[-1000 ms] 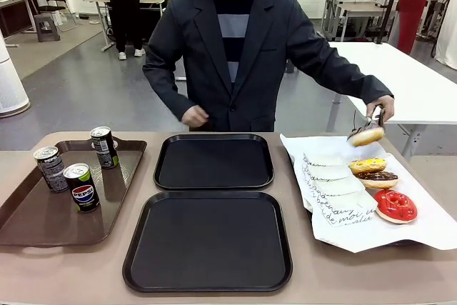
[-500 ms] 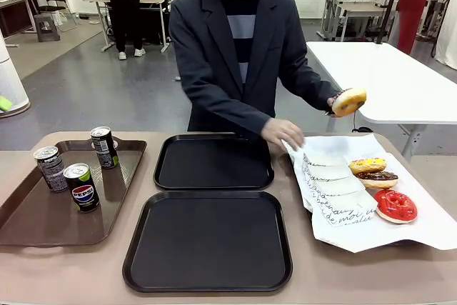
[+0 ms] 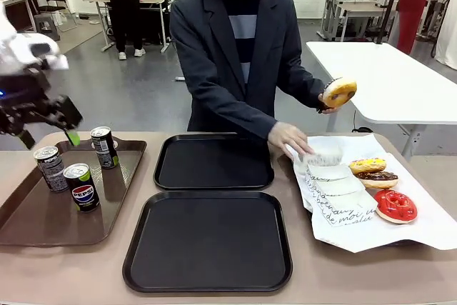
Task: Set up donuts and drinks on trays.
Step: Pick up one Pepsi coke and place it on the Flat Tray.
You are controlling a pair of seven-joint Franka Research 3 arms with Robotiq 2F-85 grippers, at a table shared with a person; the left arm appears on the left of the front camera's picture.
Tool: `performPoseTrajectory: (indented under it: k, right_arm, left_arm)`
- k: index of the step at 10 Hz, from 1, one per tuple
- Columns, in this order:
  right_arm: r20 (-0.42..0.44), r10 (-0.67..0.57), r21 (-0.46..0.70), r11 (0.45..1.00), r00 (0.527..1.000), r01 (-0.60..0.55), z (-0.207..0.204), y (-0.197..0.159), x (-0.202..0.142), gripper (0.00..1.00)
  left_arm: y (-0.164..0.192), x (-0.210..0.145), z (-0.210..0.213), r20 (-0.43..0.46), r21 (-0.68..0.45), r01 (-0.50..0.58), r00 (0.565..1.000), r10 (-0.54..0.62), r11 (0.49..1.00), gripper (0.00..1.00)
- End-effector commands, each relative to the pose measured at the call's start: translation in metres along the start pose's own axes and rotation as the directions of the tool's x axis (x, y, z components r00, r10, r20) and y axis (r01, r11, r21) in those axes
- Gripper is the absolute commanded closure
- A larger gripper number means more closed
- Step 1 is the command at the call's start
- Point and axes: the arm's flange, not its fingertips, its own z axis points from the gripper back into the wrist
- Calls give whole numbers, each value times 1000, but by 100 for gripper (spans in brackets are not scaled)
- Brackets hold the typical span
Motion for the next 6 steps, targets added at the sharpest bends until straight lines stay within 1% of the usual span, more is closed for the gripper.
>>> performPoseTrajectory:
  k: [1, 3, 4, 5, 6]
  right_arm:
    - [6, 20, 18, 1000, 1000, -20, 1, -2, 0, 0]
    - [6, 20, 18, 1000, 1000, -20, 1, -2, 0, 0]
    - [6, 20, 18, 1000, 1000, -20, 1, -2, 0, 0]
    - [6, 20, 18, 1000, 1000, -20, 1, -2, 0, 0]
    - [6, 20, 18, 1000, 1000, -20, 1, -2, 0, 0]
  left_arm:
    - [-10, 20, -34, -40, 108, -31, 999, 35, 994, 0]
    - [-17, 24, -61, -57, 181, -18, 998, 29, 983, 0]
    - [-17, 23, -64, -53, 171, -10, 998, 19, 985, 0]
    - [-18, 16, -55, -19, 14, 34, 999, -34, 999, 0]
    - [-14, 20, -68, -75, 154, 3, 997, 9, 988, 0]
